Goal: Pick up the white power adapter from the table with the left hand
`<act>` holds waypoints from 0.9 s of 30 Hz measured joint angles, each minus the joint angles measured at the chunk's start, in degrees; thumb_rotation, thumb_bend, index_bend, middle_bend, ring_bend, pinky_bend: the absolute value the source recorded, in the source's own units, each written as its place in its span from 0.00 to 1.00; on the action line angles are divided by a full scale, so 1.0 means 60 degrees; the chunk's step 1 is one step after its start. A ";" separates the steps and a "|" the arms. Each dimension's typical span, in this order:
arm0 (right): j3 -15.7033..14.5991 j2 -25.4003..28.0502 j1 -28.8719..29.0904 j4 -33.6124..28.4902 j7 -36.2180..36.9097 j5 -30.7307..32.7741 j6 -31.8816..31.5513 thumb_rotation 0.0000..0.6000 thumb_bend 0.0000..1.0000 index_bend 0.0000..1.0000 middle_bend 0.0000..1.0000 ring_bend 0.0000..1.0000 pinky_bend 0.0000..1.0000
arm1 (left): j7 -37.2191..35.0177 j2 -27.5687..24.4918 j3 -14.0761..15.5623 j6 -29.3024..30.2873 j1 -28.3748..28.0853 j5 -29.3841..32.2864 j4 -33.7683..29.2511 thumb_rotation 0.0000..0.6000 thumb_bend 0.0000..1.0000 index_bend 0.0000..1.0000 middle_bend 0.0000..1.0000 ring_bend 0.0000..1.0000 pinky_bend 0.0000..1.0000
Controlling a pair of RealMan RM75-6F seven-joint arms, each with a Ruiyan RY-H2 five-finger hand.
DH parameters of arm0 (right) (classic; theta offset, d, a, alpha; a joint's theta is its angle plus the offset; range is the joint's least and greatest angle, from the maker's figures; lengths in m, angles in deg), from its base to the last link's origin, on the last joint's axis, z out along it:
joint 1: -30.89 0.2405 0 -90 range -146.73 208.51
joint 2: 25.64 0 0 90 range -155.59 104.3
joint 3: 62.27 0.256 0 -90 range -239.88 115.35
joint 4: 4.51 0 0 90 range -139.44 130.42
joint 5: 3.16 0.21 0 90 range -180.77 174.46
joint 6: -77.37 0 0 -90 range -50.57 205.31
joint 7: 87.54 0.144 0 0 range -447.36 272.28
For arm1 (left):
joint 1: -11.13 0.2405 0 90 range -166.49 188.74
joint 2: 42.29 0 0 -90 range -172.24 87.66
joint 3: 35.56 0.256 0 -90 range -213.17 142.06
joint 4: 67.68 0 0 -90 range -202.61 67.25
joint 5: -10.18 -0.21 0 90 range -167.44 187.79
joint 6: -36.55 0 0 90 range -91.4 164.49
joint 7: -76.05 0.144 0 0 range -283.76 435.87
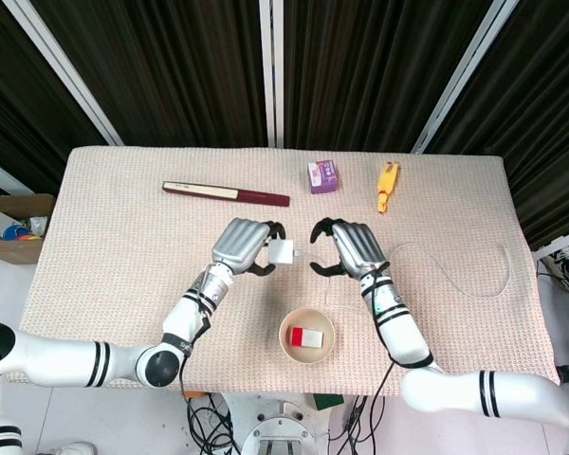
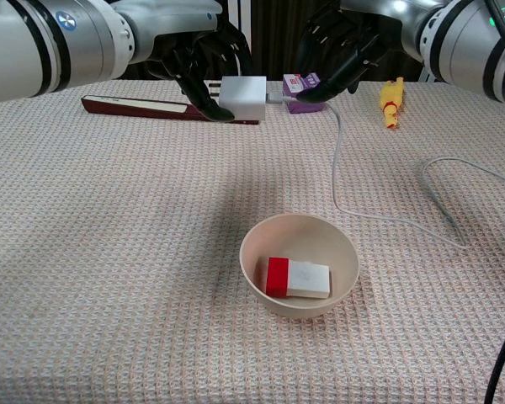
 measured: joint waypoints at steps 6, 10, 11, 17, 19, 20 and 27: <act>0.0115 -0.0636 0.0428 0.0250 -0.0650 0.0722 -0.0616 1.00 0.28 0.57 0.43 0.35 0.59 | 0.0103 0.0028 -0.0028 0.0085 -0.0203 0.0187 -0.0090 1.00 0.37 0.49 0.41 0.73 0.95; 0.0128 -0.0948 0.0612 0.0468 -0.0849 0.0925 -0.0887 1.00 0.28 0.57 0.43 0.35 0.59 | 0.0113 0.0014 -0.0030 0.0126 -0.0276 0.0285 -0.0103 1.00 0.37 0.49 0.41 0.73 0.95; 0.0123 -0.0966 0.0624 0.0487 -0.0834 0.0964 -0.0880 1.00 0.28 0.58 0.43 0.35 0.59 | 0.0110 -0.0001 -0.0020 0.0125 -0.0293 0.0307 -0.0104 1.00 0.37 0.49 0.41 0.73 0.95; 0.0047 -0.0937 0.0603 0.0502 -0.0688 0.0956 -0.0796 1.00 0.28 0.58 0.43 0.35 0.59 | 0.0057 -0.0080 0.0018 0.0091 -0.0358 0.0365 -0.0120 1.00 0.37 0.49 0.41 0.73 0.95; 0.0015 -0.0923 0.0596 0.0499 -0.0656 0.0927 -0.0775 1.00 0.28 0.58 0.43 0.35 0.59 | 0.0038 -0.0103 0.0022 0.0076 -0.0381 0.0389 -0.0128 1.00 0.37 0.49 0.41 0.73 0.95; 0.0002 -0.0918 0.0595 0.0501 -0.0630 0.0908 -0.0758 1.00 0.28 0.58 0.43 0.35 0.59 | 0.0031 -0.0114 0.0025 0.0065 -0.0398 0.0402 -0.0128 1.00 0.37 0.49 0.41 0.73 0.95; 0.0003 -0.0934 0.0667 0.0578 -0.0583 0.0917 -0.0679 1.00 0.29 0.60 0.44 0.35 0.59 | -0.0064 -0.0137 0.0023 -0.0012 -0.0503 0.0502 -0.0142 1.00 0.37 0.49 0.41 0.73 0.95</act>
